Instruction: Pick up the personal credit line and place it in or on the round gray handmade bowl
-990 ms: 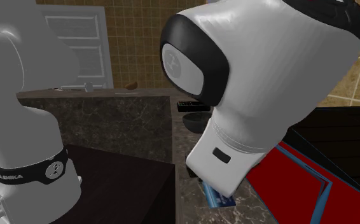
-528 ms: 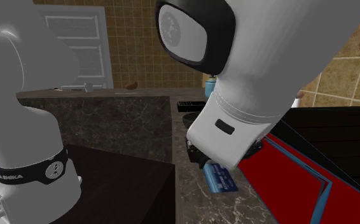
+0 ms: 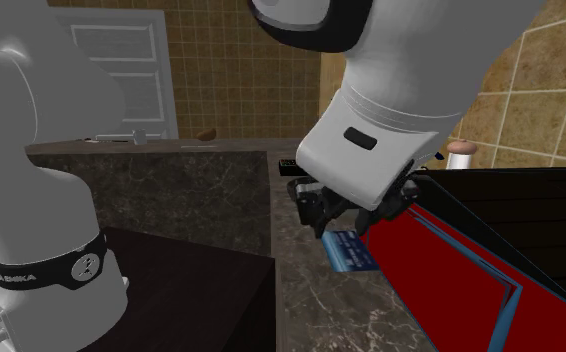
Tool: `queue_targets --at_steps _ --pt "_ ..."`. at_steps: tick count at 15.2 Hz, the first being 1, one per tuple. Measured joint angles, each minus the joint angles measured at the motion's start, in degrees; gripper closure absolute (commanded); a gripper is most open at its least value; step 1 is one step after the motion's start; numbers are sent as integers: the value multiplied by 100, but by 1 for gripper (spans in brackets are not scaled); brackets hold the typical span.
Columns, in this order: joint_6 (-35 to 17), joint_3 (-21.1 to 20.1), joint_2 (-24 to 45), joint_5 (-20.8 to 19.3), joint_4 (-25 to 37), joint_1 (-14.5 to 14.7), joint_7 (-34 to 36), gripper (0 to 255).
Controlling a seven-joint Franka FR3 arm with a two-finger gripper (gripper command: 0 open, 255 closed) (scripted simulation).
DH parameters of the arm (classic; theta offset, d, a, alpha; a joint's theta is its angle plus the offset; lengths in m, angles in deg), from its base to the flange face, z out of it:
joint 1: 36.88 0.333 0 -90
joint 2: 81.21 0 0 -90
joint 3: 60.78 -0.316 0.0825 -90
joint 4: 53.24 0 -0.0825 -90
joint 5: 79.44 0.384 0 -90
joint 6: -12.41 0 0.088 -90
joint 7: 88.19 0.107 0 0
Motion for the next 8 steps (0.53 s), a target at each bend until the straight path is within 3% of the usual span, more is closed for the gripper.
queue_targets --at_steps 8 --pt "505 -1 -472 -96 117 5 331 255"
